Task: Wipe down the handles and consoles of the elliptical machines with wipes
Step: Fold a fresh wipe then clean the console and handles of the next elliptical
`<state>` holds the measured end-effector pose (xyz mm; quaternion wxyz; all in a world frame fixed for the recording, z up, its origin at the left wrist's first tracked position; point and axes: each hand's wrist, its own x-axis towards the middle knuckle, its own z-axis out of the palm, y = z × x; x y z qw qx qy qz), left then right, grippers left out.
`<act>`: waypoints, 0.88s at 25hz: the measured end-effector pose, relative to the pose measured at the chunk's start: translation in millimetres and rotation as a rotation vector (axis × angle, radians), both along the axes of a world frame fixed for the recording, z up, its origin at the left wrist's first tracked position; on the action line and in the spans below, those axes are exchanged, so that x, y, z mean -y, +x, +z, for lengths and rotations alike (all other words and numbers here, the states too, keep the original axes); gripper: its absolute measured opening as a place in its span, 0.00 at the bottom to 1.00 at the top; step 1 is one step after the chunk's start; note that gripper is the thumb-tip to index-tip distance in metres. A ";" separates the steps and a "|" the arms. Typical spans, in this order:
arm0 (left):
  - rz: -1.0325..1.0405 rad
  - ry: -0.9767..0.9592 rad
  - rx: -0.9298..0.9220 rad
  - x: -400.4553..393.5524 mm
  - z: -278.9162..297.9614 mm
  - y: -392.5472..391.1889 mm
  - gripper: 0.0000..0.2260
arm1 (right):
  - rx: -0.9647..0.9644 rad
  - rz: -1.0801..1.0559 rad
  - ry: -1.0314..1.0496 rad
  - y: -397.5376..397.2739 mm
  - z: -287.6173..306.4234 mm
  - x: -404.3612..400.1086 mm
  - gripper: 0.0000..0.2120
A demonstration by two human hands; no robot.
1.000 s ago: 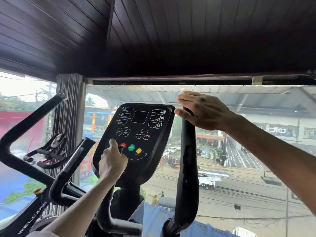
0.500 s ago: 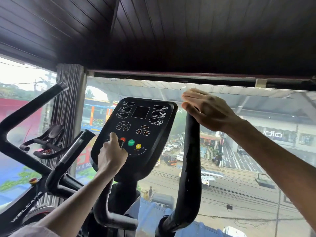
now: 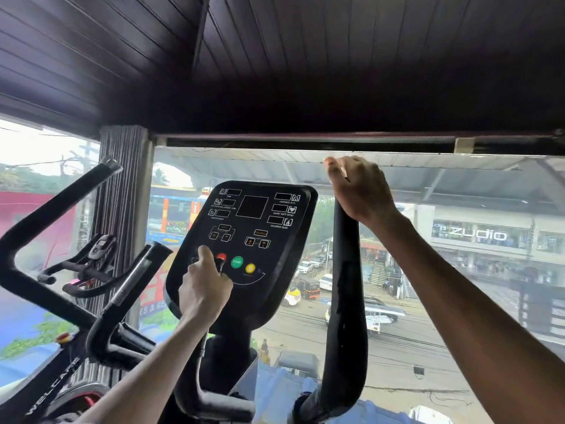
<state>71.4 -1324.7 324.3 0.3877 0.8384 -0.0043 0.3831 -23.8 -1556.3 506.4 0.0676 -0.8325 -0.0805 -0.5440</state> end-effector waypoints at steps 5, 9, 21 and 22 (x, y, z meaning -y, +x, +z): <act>-0.006 -0.006 0.021 0.1 -0.6 1.6 0.13 | -0.272 -0.127 -0.104 -2.1 25.5 -4.9 0.39; -0.010 -0.001 -0.004 -0.1 1.0 -0.1 0.13 | -0.412 0.100 0.329 -1.4 37.5 -5.7 0.39; -0.014 -0.007 0.007 -0.1 0.3 1.3 0.13 | -0.263 0.581 1.066 -22.3 2.9 3.5 0.09; -0.016 -0.006 0.007 0.1 0.1 1.7 0.13 | -0.305 0.660 1.139 -24.6 2.0 3.1 0.09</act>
